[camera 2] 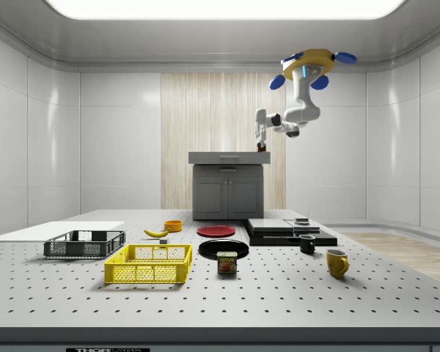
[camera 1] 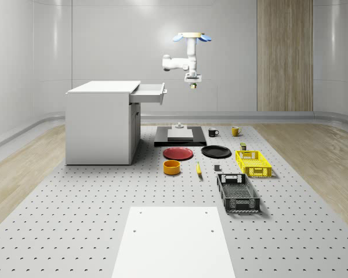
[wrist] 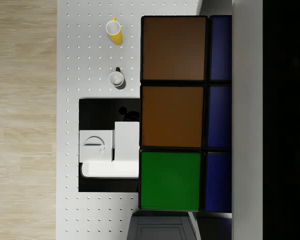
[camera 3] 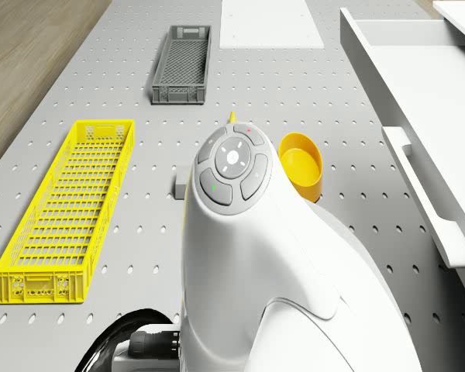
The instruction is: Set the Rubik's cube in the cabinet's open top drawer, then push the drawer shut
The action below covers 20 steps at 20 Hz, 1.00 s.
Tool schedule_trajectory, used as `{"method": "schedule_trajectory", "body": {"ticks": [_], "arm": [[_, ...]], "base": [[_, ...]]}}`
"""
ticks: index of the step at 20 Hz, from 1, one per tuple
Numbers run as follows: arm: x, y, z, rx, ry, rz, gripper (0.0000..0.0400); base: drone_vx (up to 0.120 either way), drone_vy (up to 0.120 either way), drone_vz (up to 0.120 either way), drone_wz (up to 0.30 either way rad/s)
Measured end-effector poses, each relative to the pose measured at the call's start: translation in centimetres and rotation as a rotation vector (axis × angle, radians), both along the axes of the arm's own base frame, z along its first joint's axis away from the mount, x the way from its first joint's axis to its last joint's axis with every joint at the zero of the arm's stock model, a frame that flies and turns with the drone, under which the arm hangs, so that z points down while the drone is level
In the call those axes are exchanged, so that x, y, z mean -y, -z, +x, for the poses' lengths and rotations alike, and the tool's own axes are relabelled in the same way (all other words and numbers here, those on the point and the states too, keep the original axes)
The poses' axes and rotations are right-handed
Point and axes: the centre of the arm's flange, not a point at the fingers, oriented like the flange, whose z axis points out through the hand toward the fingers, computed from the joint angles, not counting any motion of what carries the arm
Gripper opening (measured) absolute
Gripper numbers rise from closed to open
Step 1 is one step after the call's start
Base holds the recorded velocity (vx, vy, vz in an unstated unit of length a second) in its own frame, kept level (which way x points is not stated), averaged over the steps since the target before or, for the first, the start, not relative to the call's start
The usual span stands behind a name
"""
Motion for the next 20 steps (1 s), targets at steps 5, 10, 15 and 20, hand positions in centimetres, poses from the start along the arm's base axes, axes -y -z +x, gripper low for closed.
{"method": "schedule_trajectory", "body": {"ticks": [5, 10, 15, 20], "arm": [[0.0, 0.0, 0.0, 0.0, 0.0, 0.0, 0.032], [0.0, 0.0, 0.0, 0.0, 0.0, 0.0, 0.032], [0.0, 0.0, 0.0, 0.0, 0.0, 0.0, 0.032], [0.0, 0.0, 0.0, 0.0, 0.0, 0.0, 0.032]], "base": [[0.0, -0.12, 0.12, 0.0], [0.0, -0.12, 0.12, 0.0], [0.0, -0.12, 0.016, 0.0], [0.0, -0.12, 0.0, 0.0]]}}
